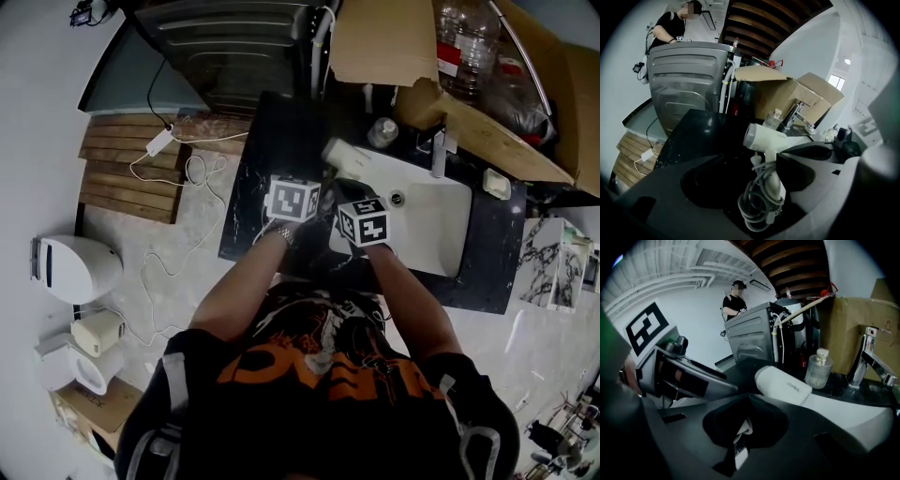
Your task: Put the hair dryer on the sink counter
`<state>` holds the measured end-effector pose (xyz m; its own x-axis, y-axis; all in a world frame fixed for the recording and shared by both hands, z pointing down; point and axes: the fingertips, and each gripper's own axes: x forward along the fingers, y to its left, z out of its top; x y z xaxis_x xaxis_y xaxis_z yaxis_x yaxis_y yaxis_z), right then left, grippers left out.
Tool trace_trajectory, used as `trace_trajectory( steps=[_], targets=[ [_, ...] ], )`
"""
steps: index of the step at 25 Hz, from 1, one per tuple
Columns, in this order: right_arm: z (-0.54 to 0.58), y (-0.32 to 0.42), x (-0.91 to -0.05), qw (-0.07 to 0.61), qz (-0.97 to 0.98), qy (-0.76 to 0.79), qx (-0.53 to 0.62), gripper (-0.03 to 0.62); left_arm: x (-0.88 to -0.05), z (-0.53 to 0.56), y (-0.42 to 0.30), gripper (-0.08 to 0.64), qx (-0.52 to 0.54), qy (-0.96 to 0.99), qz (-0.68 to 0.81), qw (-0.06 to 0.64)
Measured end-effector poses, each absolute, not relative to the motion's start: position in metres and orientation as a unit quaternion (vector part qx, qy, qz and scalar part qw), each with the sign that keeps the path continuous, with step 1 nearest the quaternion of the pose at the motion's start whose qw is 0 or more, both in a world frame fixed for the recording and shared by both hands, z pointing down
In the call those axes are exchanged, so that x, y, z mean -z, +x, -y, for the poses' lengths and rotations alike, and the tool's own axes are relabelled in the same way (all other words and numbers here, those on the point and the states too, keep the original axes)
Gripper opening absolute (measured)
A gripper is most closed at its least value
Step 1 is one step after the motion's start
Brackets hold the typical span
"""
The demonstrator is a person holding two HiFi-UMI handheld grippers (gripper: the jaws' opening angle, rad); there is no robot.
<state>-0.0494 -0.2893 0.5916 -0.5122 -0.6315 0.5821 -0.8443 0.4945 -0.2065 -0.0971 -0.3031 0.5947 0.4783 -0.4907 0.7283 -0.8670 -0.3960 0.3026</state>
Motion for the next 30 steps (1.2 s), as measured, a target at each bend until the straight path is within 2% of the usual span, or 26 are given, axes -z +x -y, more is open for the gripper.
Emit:
trace_trajectory(
  steps=[1, 4, 7, 30],
  targets=[
    [0.292, -0.051, -0.597, 0.223, 0.839, 0.434, -0.241, 0.014, -0.596, 0.302, -0.098, 0.364, -0.277, 0.787, 0.431, 0.343],
    [0.304, -0.063, -0.599, 0.232, 0.85, 0.407, -0.241, 0.014, -0.598, 0.303, -0.105, 0.298, -0.282, 0.782, 0.44, 0.34],
    [0.304, -0.066, -0.599, 0.233, 0.854, 0.398, -0.242, 0.014, -0.598, 0.301, -0.112, 0.333, -0.284, 0.78, 0.44, 0.342],
    [0.29, -0.055, -0.571, 0.194, 0.858, 0.423, -0.216, 0.014, -0.588, 0.298, -0.103, 0.33, -0.277, 0.79, 0.437, 0.329]
  ],
)
